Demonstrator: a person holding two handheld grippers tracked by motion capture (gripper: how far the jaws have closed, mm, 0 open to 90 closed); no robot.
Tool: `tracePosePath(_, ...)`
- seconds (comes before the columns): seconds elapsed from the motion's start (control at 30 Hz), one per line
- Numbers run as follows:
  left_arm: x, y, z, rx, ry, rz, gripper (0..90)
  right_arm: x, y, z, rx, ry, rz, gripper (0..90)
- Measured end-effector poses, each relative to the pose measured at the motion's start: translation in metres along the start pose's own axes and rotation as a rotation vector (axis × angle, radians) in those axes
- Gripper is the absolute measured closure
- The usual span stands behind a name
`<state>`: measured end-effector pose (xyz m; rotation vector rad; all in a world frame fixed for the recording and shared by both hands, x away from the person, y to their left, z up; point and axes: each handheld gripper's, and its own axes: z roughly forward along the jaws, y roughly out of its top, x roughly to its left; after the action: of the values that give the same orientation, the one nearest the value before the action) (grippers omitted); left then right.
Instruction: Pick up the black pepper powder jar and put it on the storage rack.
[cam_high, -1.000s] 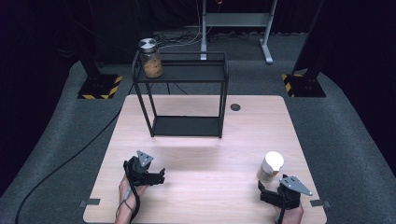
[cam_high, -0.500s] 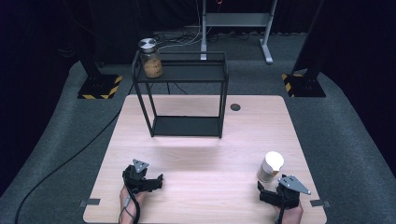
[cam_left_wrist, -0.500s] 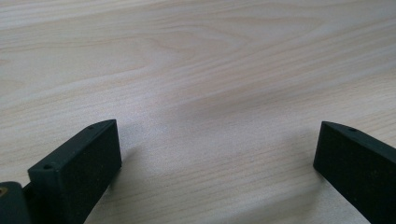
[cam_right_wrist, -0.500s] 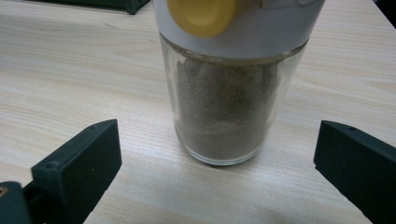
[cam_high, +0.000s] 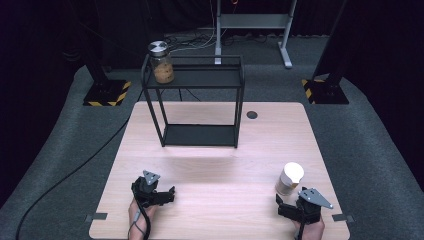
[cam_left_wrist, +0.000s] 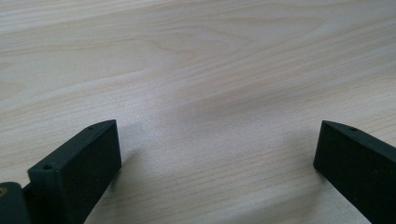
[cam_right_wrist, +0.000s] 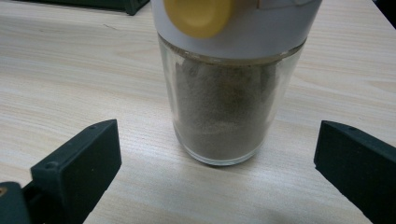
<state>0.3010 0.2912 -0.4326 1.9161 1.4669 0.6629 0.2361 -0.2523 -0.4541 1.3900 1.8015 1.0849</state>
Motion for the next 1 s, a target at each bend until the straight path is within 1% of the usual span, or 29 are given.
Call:
tracePosePath(0.17,0.001,0.001,0.000,0.003,-0.001,-0.004,0.2,0.001,-0.002,-0.001,-0.009,-0.011,0.007,0.0)
tracePosePath(0.37,0.002,0.001,0.000,0.005,-0.004,-0.011,0.2,0.002,-0.003,-0.001,-0.016,-0.017,0.003,0.0)
tracePosePath(0.43,0.002,0.001,0.001,0.005,-0.005,-0.012,0.2,0.005,-0.006,-0.003,-0.031,-0.028,0.002,0.0)
tracePosePath(0.53,0.002,0.001,0.001,0.003,-0.005,-0.016,0.2,0.006,-0.005,-0.003,-0.029,-0.036,0.002,0.0)
tracePosePath(0.6,0.002,0.002,0.001,0.004,-0.006,-0.014,0.2,0.006,-0.006,-0.003,-0.035,-0.041,0.012,0.0)
tracePosePath(0.67,0.002,0.002,0.002,0.004,-0.006,-0.013,0.2,0.005,-0.008,-0.004,-0.055,-0.043,0.035,0.0)
tracePosePath(0.7,0.002,0.002,0.002,0.004,-0.006,-0.013,0.2,0.005,-0.008,-0.004,-0.055,-0.043,0.035,0.0)
tracePosePath(0.73,0.002,0.002,0.002,0.004,-0.006,-0.014,0.3,0.009,-0.009,-0.005,-0.084,-0.062,0.047,0.0)
tracePosePath(0.77,0.002,0.002,0.002,0.004,-0.007,-0.014,0.3,0.009,-0.009,-0.005,-0.084,-0.062,0.047,0.0)
tracePosePath(0.8,0.002,0.002,0.001,0.004,-0.009,-0.011,0.3,0.013,-0.007,-0.005,-0.103,-0.072,0.030,0.0)
tracePosePath(0.83,0.002,0.002,0.001,0.005,-0.011,-0.009,0.3,0.016,-0.004,-0.004,-0.104,-0.075,0.015,0.0)
tracePosePath(0.9,0.002,0.002,0.001,0.006,-0.011,-0.001,0.3,0.017,-0.003,-0.003,-0.110,-0.074,0.006,0.0)
tracePosePath(0.93,0.001,0.002,0.001,0.003,-0.009,-0.001,0.3,0.016,-0.002,-0.001,-0.118,-0.062,0.003,0.0)
tracePosePath(1.0,0.000,0.001,0.001,0.002,-0.004,0.006,0.3,0.016,-0.002,0.004,-0.120,-0.060,0.004,0.0)
